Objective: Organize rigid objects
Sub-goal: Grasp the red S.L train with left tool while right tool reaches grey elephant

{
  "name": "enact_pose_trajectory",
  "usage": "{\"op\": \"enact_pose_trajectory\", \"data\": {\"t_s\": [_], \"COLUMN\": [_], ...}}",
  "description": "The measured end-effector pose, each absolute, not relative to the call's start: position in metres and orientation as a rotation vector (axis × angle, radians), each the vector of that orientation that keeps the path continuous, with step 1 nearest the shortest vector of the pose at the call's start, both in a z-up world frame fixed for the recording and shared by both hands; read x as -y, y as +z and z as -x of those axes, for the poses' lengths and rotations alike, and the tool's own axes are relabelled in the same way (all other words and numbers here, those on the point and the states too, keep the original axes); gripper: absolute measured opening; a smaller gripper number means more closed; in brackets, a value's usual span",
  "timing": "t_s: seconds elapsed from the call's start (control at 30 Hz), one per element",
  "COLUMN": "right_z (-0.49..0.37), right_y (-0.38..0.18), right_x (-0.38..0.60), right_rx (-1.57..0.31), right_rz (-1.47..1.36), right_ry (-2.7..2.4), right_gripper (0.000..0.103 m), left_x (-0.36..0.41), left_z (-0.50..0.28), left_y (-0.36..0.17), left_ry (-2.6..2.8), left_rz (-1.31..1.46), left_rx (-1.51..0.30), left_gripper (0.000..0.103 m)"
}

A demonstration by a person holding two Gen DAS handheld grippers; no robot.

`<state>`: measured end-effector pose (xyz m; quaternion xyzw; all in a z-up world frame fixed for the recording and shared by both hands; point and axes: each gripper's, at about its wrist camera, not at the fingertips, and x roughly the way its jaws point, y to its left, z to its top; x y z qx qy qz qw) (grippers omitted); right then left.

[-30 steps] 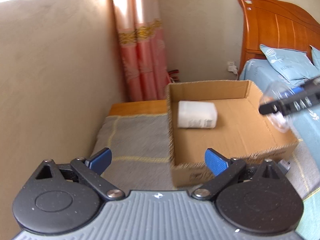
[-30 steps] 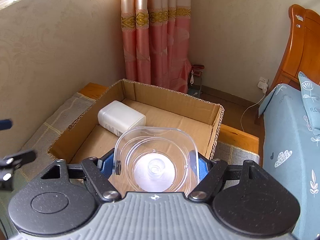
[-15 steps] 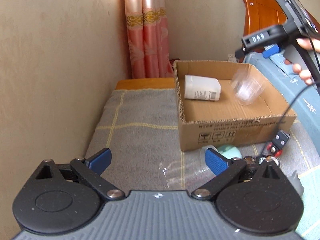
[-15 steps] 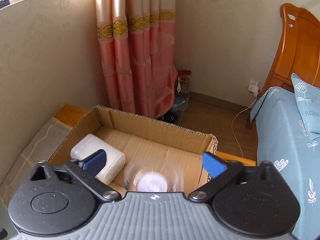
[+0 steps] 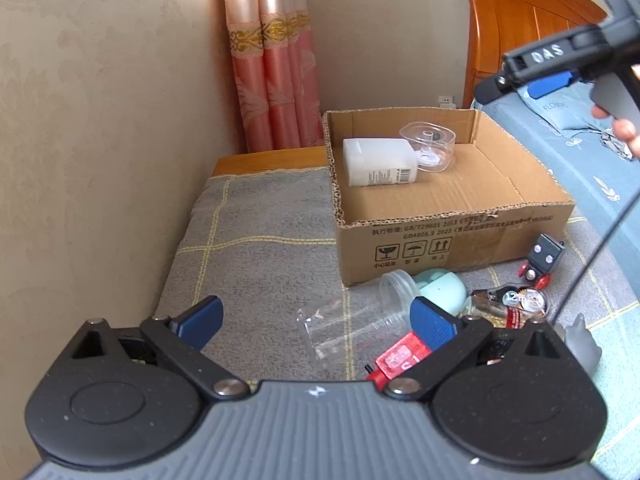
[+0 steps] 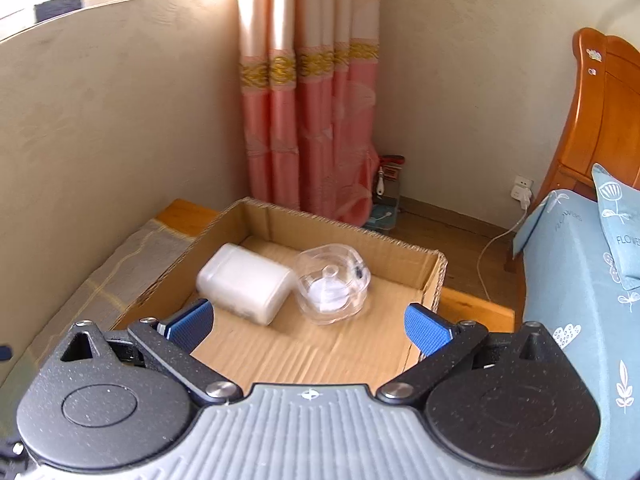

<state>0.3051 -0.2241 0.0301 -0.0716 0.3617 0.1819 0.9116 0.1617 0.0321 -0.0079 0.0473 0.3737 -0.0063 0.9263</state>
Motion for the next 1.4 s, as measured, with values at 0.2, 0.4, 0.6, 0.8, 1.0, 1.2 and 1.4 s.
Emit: {"op": "enact_pose_trajectory", "data": {"t_s": [0.2,0.4,0.6,0.8,1.0,1.2,1.4], "right_z": [-0.257,-0.202,-0.145,-0.105,-0.103,-0.100,-0.096], "right_y": [0.022,-0.006,-0.046,-0.083,-0.110,-0.116,-0.117], "right_x": [0.228,0.233,0.233,0.221,0.224,0.228,0.231], "right_rx": [-0.740,-0.756,-0.781,-0.785,-0.833,-0.829,-0.802], "right_rz": [0.128,0.110,0.106,0.198,0.216,0.221,0.216], "right_ry": [0.428,0.459,0.507,0.496,0.434,0.427,0.433], "right_gripper": [0.103,0.103,0.103,0.103,0.103,0.103,0.103], "left_x": [-0.030,-0.028,-0.024,-0.016,-0.010,-0.015,-0.036], "left_z": [-0.158,-0.153,-0.149,-0.156,-0.178,-0.184,-0.166], "left_y": [-0.010,-0.015,-0.025,-0.039,-0.055,-0.071,-0.078], "left_ry": [-0.020,-0.041,-0.081,-0.110,-0.105,-0.073,-0.032], "left_rz": [-0.098,-0.094,-0.096,-0.089,-0.060,-0.066,-0.093], "left_rx": [-0.774,-0.782,-0.808,-0.851,-0.870,-0.923,-0.957], "left_gripper": [0.100,0.100,0.100,0.100,0.100,0.100,0.101]}}
